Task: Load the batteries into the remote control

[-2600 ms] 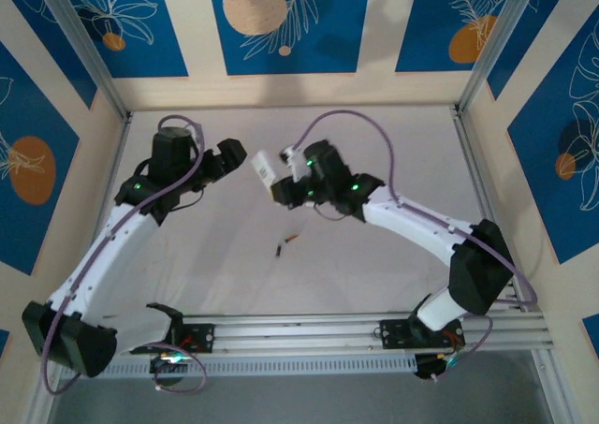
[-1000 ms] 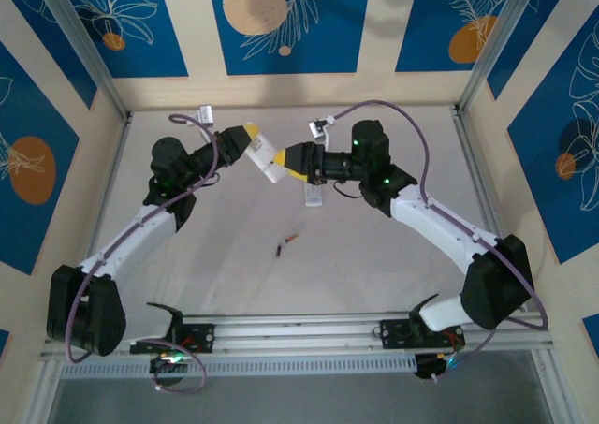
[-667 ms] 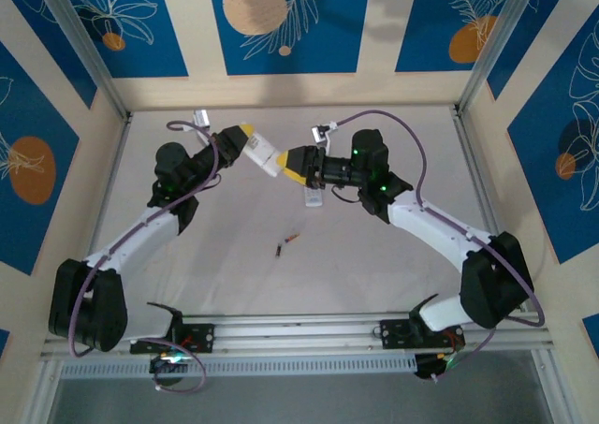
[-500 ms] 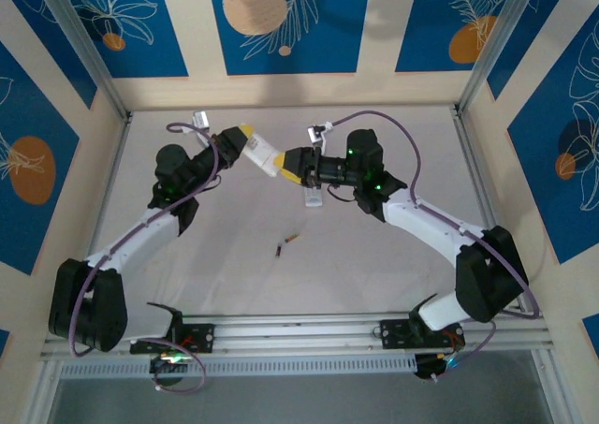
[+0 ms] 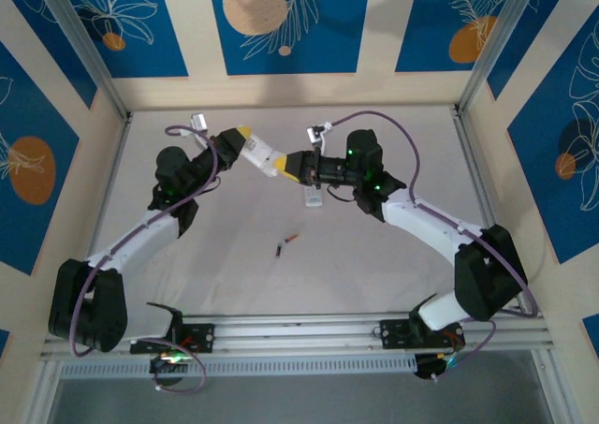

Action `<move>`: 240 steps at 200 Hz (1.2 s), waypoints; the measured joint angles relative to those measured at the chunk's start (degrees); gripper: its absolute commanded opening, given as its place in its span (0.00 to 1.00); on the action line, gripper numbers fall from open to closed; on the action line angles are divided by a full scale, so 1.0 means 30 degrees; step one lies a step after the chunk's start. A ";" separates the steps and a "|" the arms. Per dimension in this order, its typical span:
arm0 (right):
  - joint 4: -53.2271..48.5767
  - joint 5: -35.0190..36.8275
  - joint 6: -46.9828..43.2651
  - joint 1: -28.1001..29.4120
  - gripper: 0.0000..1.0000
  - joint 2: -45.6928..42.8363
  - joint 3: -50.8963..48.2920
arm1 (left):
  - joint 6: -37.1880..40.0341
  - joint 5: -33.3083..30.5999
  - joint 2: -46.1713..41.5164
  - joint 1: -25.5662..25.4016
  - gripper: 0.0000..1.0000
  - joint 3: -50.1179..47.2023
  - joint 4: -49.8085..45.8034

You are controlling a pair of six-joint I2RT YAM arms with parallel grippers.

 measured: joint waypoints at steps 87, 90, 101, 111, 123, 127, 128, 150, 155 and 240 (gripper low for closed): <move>-0.2863 0.0408 -0.3832 -0.5493 0.02 -0.4364 -0.3971 | 0.0284 -0.0066 -0.1923 0.0896 0.00 -0.1574 -0.1180; -0.3089 0.0437 -0.3985 -0.5770 0.02 -0.4240 -0.4102 | 0.0299 -0.0066 -0.2025 0.0896 0.00 -0.1617 -0.1282; -0.4291 0.0670 -0.4663 -0.6790 0.02 -0.3599 -0.4328 | 0.0481 -0.0058 -0.2310 0.0896 0.00 -0.1785 -0.1523; -0.5508 0.0962 -0.5333 -0.7431 0.01 -0.2739 -0.4320 | 0.0568 -0.0058 -0.2492 0.0896 0.00 -0.1880 -0.1741; -0.6630 0.1093 -0.6011 -0.7963 0.01 -0.1654 -0.4313 | 0.0656 -0.0051 -0.2630 0.0896 0.00 -0.1945 -0.1967; -0.6965 0.1064 -0.6193 -0.8123 0.01 -0.1304 -0.4299 | 0.0699 -0.0058 -0.2674 0.0896 0.00 -0.1960 -0.2033; -0.7089 0.1086 -0.6266 -0.8174 0.01 -0.1166 -0.4299 | 0.0699 -0.0058 -0.2681 0.0896 0.00 -0.1960 -0.2047; -0.8327 0.1071 -0.7206 -0.8684 0.01 0.0838 -0.4262 | 0.0780 -0.0051 -0.2841 0.0911 0.00 -0.2033 -0.2448; -0.8488 0.1049 -0.7417 -0.8721 0.02 0.1239 -0.4262 | 0.0809 -0.0051 -0.2841 0.0911 0.00 -0.2033 -0.2477; -0.5676 -0.0670 -0.8182 -0.8000 0.17 0.5690 -0.4845 | 0.1013 0.0102 -0.2470 0.0911 0.00 -0.2047 -0.2601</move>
